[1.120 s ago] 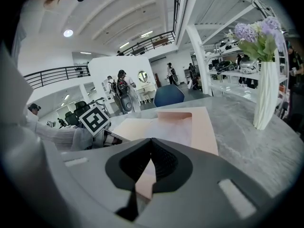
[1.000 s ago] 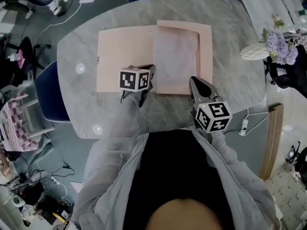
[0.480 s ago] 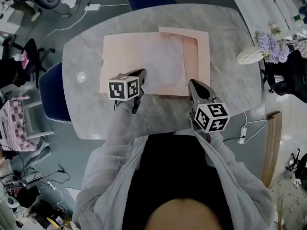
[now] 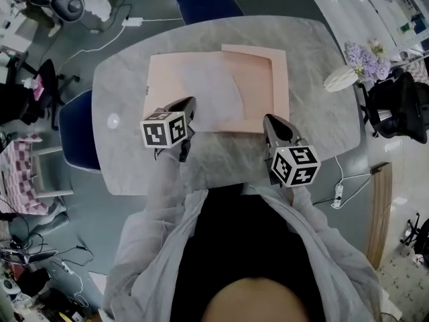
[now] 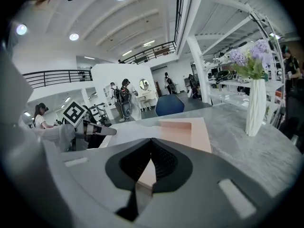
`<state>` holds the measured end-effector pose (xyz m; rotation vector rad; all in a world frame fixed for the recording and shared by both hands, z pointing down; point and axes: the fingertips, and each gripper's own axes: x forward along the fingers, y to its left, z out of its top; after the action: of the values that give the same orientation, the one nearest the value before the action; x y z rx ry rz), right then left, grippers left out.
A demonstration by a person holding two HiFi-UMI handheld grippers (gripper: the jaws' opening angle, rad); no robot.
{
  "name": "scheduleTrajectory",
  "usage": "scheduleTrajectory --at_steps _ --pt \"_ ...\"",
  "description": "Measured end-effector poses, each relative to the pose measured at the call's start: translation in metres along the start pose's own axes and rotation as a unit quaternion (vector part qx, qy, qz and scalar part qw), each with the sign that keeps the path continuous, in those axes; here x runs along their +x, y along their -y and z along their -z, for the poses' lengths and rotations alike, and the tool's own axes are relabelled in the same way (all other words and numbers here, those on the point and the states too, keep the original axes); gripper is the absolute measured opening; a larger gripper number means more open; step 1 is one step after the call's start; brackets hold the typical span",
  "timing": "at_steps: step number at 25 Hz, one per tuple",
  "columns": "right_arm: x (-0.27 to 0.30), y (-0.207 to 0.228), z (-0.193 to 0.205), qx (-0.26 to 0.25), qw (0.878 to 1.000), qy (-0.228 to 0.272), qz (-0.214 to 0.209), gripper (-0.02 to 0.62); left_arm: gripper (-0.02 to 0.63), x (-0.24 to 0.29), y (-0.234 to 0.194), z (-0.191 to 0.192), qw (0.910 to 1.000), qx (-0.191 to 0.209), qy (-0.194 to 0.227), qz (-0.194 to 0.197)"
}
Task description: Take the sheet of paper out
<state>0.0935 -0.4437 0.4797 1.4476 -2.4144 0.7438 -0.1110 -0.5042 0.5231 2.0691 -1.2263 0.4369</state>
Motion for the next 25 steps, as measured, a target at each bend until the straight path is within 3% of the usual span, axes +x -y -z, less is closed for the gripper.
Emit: scheduleTrajectory --at_steps 15,21,25 --pt "-0.055 -0.041 0.010 -0.031 0.999 0.033 -0.007 0.012 0.003 -0.078 0.055 0.000 0.9954 0.049 0.081 0.011" --pt "-0.079 -0.058 0.018 -0.038 0.998 0.051 -0.012 0.012 0.003 -0.113 0.078 0.008 0.9884 0.105 0.110 0.005" --pt "-0.097 -0.063 0.022 -0.039 0.997 0.068 -0.009 0.012 0.003 -0.132 0.095 0.018 0.9825 0.121 0.141 0.017"
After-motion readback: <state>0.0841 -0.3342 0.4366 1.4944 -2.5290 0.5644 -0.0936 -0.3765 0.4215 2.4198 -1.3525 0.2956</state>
